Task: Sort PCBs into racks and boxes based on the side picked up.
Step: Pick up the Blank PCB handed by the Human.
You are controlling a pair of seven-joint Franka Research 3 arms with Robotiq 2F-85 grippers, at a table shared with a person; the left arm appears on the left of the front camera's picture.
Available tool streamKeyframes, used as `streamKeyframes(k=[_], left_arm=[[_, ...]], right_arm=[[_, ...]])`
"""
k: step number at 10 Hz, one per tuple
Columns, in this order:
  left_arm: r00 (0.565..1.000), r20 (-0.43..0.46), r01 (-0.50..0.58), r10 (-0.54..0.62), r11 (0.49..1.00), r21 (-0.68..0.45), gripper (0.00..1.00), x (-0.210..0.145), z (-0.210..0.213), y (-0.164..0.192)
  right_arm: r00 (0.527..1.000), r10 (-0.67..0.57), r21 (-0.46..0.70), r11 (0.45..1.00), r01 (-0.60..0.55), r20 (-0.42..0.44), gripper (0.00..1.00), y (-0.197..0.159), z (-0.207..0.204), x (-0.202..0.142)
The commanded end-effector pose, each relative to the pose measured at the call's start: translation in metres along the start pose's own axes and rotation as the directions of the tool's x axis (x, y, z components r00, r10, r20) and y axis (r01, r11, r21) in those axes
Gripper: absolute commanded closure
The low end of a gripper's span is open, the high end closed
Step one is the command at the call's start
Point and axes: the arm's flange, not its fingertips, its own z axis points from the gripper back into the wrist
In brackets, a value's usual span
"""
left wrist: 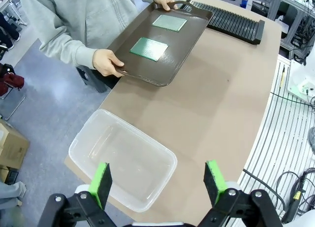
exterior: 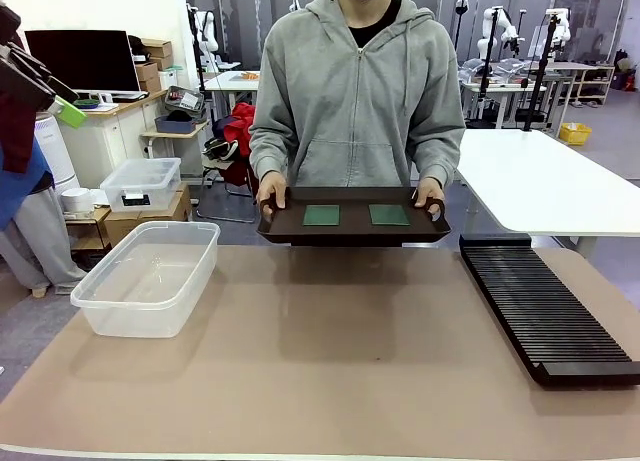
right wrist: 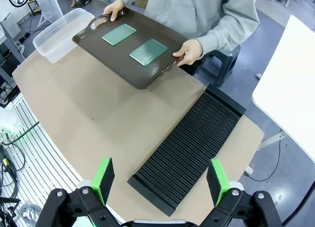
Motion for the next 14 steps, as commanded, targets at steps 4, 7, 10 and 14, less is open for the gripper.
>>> streamKeyframes(k=[4, 7, 10, 14], left_arm=[[1.000, 0.013, -0.001, 0.001, 1.000, 0.015, 0.00, 0.0013, 0.0060, -0.0022], [1.000, 0.013, -0.001, 0.001, 1.000, 0.015, 0.00, 0.0013, 0.0060, -0.0022], [1.000, 0.013, -0.001, 0.001, 1.000, 0.015, 0.00, 0.0013, 0.0060, -0.0022], [1.000, 0.013, -0.001, 0.001, 1.000, 0.015, 0.00, 0.0013, 0.0060, -0.0022]], right_arm=[[1.000, -0.004, -0.002, 1.000, 0.004, 0.003, 0.00, 0.0027, -0.0012, -0.0005], [1.000, -0.004, -0.002, 1.000, 0.004, 0.003, 0.00, 0.0027, -0.0012, -0.0005], [1.000, -0.004, -0.002, 1.000, 0.004, 0.003, 0.00, 0.0027, -0.0012, -0.0005], [1.000, -0.004, -0.002, 1.000, 0.004, 0.003, 0.00, 0.0027, -0.0012, -0.0005]])
